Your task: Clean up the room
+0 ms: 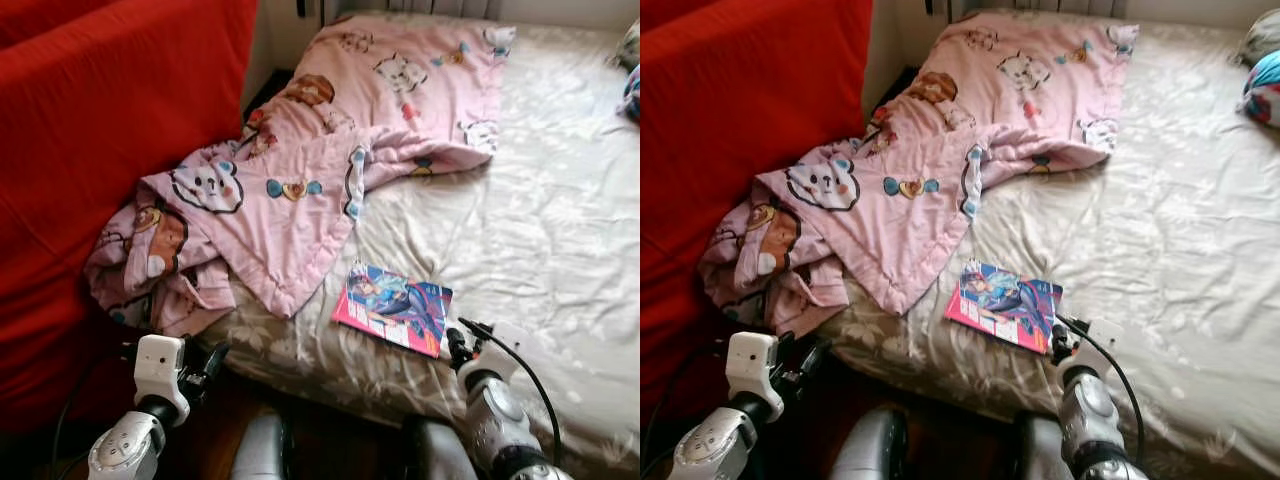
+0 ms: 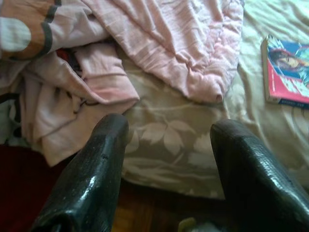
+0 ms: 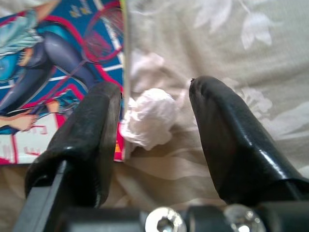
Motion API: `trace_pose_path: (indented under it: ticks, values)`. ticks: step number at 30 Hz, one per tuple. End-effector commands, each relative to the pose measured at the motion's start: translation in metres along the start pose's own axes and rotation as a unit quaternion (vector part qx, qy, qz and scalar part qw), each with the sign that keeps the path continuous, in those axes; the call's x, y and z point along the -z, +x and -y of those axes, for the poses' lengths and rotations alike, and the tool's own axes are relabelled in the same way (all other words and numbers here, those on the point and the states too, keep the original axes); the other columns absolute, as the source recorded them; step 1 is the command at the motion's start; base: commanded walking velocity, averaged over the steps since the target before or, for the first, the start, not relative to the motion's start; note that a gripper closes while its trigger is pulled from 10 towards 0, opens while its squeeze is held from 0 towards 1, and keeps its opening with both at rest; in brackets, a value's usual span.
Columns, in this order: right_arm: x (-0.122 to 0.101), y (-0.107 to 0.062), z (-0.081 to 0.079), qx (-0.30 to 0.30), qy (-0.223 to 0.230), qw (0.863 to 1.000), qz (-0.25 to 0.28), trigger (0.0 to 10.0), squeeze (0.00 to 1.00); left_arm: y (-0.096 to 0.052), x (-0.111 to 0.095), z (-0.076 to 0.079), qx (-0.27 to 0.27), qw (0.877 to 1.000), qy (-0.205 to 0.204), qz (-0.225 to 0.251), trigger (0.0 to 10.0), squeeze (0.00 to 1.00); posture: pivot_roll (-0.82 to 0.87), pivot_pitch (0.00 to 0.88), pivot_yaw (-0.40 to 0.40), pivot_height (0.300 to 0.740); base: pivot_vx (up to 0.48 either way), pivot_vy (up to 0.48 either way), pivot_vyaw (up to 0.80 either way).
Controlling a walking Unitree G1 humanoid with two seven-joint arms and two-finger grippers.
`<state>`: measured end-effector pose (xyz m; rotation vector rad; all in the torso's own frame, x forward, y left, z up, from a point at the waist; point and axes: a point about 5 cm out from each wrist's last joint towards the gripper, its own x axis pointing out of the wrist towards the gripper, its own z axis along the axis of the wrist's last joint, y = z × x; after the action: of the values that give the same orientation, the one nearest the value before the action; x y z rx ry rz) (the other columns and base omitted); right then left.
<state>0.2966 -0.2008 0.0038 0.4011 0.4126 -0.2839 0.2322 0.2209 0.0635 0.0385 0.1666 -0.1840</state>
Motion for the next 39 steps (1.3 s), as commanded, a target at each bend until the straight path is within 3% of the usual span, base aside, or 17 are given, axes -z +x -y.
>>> trace_pose_path:
  ticks: [1,2,3,11,27,28,29,30,39]
  values:
    - [0.006,-0.001,0.004,0.014,0.013,1.000,-0.018,10.0,1.00,-0.006,0.001,-0.004,-0.003,1.000,0.005,-0.015,10.0,0.00,0.22,0.288,0.082,0.622,0.000,0.000,0.00]
    - [0.006,-0.001,0.005,0.016,0.022,0.999,-0.023,10.0,0.76,-0.009,0.001,-0.005,-0.004,1.000,0.006,-0.018,10.0,0.00,0.23,0.292,0.088,0.622,0.000,0.000,0.00]
    - [0.007,-0.001,0.005,0.018,0.030,0.999,-0.026,10.0,0.00,-0.011,0.001,-0.006,-0.005,1.000,0.007,-0.019,10.0,0.00,0.23,0.292,0.088,0.622,0.000,0.000,0.00]
    - [0.002,0.001,0.009,0.042,0.074,0.996,-0.023,10.0,0.00,-0.036,0.005,-0.011,-0.020,0.999,0.013,-0.045,10.0,0.00,0.26,0.321,0.097,0.622,0.000,0.000,0.00]
    - [0.007,0.001,-0.005,-0.021,0.077,0.996,-0.037,10.0,0.00,-0.031,-0.003,-0.009,-0.025,0.999,0.013,-0.037,10.0,0.00,0.27,0.309,0.092,0.622,0.000,0.000,0.00]
    - [0.007,0.001,-0.006,-0.024,0.076,0.996,-0.036,2.9,0.00,-0.030,-0.003,-0.009,-0.024,0.999,0.013,-0.036,10.0,0.00,0.27,0.308,0.091,0.622,0.000,0.000,0.00]
    - [0.007,0.001,-0.006,-0.026,0.076,0.996,-0.036,2.9,0.00,-0.030,-0.003,-0.008,-0.024,0.999,0.013,-0.036,10.0,0.00,0.27,0.308,0.091,0.622,0.000,0.000,0.00]
    - [0.007,0.001,-0.007,-0.030,0.072,0.996,-0.036,0.0,0.00,-0.030,-0.003,-0.008,-0.024,0.999,0.012,-0.036,10.0,0.00,0.27,0.306,0.090,0.622,0.000,0.000,0.00]
    - [0.002,0.003,-0.005,-0.033,0.064,0.997,-0.028,0.0,0.00,-0.026,-0.003,-0.007,-0.026,0.999,0.009,-0.034,10.0,0.00,0.26,0.301,0.085,0.622,0.000,0.000,0.00]
